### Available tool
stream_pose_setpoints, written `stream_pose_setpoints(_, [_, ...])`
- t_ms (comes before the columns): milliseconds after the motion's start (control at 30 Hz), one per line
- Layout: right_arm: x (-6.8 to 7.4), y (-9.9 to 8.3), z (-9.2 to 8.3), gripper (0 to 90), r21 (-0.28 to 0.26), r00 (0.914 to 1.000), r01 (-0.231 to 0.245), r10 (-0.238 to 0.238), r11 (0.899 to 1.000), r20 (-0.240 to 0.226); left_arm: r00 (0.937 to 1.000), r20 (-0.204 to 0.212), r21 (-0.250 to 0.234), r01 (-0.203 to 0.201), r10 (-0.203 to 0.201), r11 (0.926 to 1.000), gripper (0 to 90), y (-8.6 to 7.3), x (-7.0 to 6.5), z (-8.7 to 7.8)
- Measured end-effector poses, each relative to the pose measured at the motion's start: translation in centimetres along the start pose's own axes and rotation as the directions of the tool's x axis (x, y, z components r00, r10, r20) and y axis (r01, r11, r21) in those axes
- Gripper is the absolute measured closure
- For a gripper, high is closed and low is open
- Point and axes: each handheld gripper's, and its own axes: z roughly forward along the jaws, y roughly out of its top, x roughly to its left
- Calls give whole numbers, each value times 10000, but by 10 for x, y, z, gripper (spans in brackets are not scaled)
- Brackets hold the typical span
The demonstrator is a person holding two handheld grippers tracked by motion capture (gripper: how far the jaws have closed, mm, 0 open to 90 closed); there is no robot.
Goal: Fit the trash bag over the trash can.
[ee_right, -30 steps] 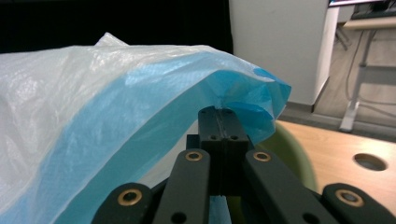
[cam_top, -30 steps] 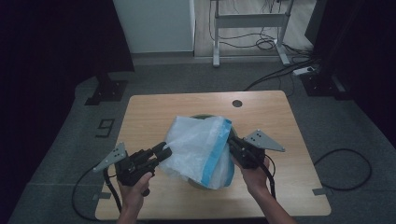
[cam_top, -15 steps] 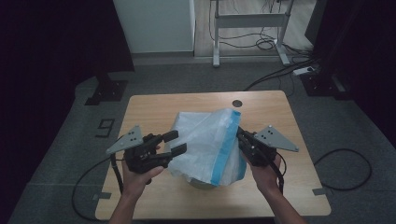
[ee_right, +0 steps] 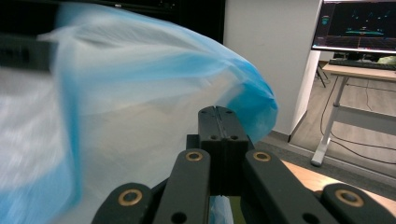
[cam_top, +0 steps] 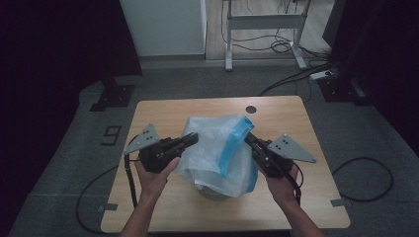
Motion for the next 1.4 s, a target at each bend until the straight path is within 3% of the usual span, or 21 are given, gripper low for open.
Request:
stream_pose_setpoints(100, [-4,-3,-2,894,29,10000,-28,27,10000,91,9993,-81,-503,372,-377,9980,900,-1,8,-1])
stream_pose_setpoints(233, [-11,-4,-5,894,-11,9998,-59,60,10000,197,9965,172,-783,833,-822,9934,900,-5,15,0])
stream_pose_setpoints(500, [-11,-3,-16,885,-267,9992,-326,319,9991,-234,9954,207,-885,948,-933,9916,900,-9,12,1])
stream_pose_setpoints(600, [-7,-1,-19,713,-481,9947,-722,684,9962,-772,9962,230,-735,858,-843,9936,899,-10,8,3])
stream_pose_setpoints(900, [13,4,-23,576,-576,9758,-1253,1125,9905,-1874,9971,-12,-565,764,-766,9955,900,-13,2,8])
stream_pose_setpoints(1000, [16,1,-25,563,-472,9689,-1499,1372,9876,-2059,9973,-41,-525,724,-727,9960,899,-14,2,8])
stream_pose_setpoints(1400, [21,-4,-31,553,-580,9658,-1547,1387,9863,-2189,9967,-166,-504,783,-792,9957,899,-14,1,11])
